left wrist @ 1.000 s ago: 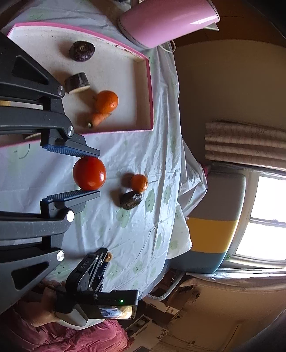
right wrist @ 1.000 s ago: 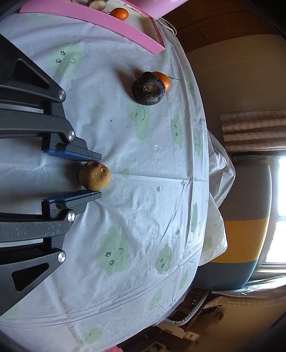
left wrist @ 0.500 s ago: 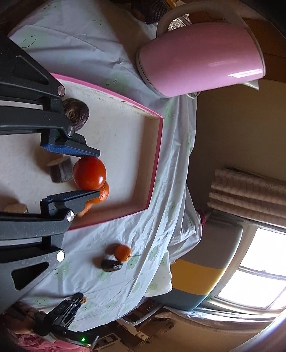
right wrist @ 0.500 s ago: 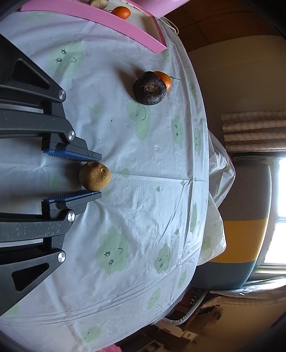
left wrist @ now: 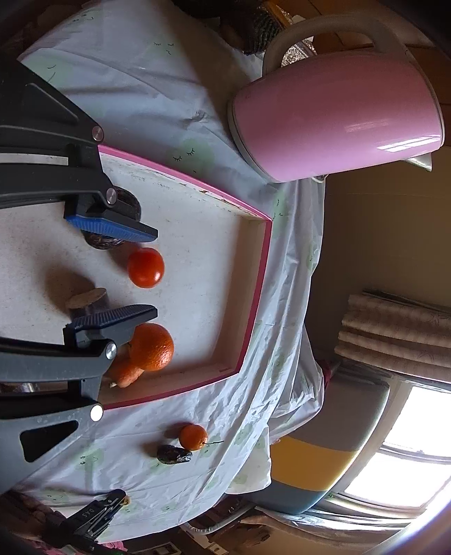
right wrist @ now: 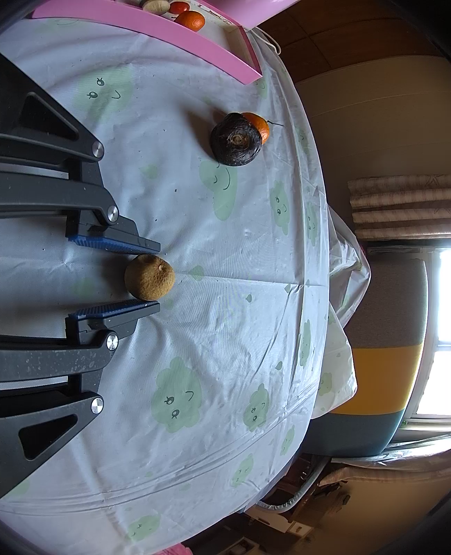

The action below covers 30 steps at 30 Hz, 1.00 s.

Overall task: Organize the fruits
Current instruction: 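Carry the kiwi into the tray and open the right gripper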

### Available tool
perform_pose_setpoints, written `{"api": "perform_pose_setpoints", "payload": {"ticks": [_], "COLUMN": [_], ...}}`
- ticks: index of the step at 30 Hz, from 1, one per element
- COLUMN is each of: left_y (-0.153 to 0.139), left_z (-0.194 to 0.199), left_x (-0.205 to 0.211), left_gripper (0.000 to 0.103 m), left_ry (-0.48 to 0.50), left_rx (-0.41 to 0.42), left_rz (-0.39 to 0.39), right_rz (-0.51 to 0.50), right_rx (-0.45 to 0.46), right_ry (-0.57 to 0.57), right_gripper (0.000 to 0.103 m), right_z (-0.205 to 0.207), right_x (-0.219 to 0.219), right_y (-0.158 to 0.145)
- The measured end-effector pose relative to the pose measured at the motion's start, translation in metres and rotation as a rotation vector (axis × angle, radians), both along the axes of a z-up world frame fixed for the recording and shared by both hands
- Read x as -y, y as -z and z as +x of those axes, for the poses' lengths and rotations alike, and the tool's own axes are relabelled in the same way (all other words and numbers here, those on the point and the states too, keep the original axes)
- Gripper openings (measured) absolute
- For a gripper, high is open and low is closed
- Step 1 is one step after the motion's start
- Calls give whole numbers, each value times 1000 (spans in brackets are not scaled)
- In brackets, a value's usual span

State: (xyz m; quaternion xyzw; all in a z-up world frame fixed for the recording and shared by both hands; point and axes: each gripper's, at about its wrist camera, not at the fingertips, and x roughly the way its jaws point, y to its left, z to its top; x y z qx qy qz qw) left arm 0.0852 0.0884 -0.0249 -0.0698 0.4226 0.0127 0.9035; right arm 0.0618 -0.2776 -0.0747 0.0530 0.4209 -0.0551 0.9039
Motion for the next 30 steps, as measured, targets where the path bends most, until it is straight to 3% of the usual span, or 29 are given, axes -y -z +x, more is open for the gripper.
{"api": "perform_pose_setpoints", "payload": {"ticks": [10,21,30], "left_y": [-2,-4,-3], "left_z": [-40,-57,-59], "left_x": [16,25,20], "left_gripper": [38,38,38], "left_ry": [36,72,62], "left_rx": [7,14,18], "left_rz": [6,17,18], "right_rz": [-5,4,116], "right_rx": [-1,-7,19], "right_ry": [-2,-42,-237], "right_gripper": [27,26,26], "right_z": [0,-5,-12], "right_x": [-1,-10,-72], "right_y": [-1,-6,-25]}}
